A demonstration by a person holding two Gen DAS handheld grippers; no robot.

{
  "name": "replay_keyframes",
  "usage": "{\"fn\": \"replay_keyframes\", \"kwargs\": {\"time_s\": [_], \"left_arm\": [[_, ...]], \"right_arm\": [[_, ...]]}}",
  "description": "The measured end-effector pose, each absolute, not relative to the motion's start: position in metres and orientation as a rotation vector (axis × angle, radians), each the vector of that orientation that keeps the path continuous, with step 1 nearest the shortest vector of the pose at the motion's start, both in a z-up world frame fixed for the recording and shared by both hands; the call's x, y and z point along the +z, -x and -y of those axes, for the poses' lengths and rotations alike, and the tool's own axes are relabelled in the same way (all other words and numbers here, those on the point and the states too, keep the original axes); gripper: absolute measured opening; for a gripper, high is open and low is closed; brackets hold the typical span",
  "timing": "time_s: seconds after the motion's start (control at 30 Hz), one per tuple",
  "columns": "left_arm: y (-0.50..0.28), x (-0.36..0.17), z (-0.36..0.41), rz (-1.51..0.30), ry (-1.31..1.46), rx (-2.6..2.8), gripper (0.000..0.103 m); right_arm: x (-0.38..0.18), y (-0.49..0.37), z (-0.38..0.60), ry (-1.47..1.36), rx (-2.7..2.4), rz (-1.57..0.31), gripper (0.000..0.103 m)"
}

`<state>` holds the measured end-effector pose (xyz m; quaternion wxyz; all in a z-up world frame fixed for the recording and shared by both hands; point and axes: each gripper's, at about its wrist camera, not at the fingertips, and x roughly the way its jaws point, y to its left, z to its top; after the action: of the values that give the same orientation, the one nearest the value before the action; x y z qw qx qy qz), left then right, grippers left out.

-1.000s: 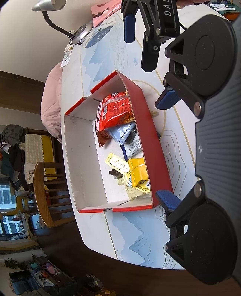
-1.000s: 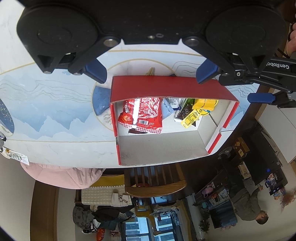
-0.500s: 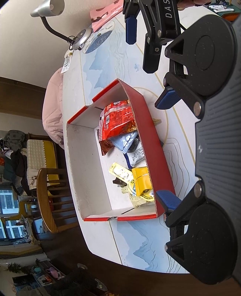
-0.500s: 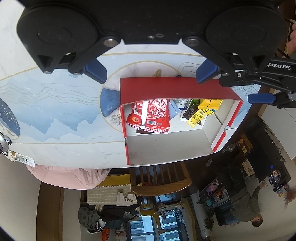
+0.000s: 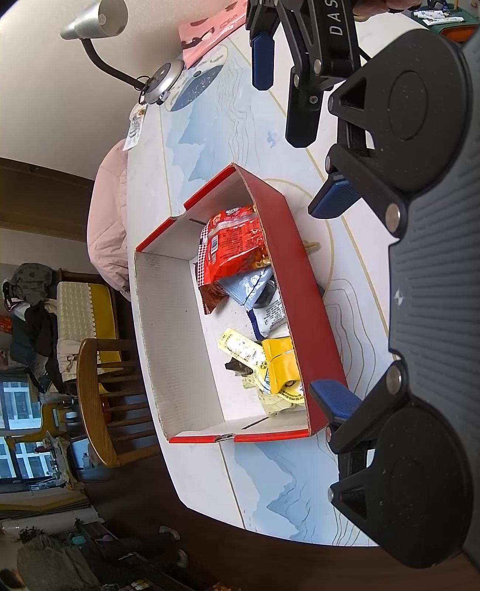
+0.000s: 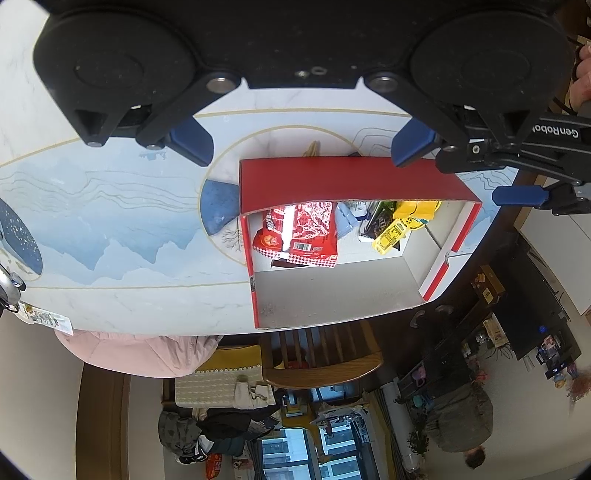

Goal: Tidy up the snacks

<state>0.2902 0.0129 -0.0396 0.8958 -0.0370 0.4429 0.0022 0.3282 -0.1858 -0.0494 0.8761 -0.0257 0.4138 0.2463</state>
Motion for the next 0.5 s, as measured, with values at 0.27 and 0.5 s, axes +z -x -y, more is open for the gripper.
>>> {"fn": "replay_keyframes", "kwargs": {"time_s": [0.27,0.5], "left_arm": [[-0.2862,-0.0368,-0.0119,-0.911,0.082,0.003,0.094],[-0.2826,-0.0317,-0.0131,-0.895,0.088,0.004,0.094]], "right_arm": [[-0.0505,-0.3261,0.1859,0.051,0.515,-0.862,0.103],[-0.0486,-0.3231,0.1862,0.048,0.518,-0.853,0.103]]}}
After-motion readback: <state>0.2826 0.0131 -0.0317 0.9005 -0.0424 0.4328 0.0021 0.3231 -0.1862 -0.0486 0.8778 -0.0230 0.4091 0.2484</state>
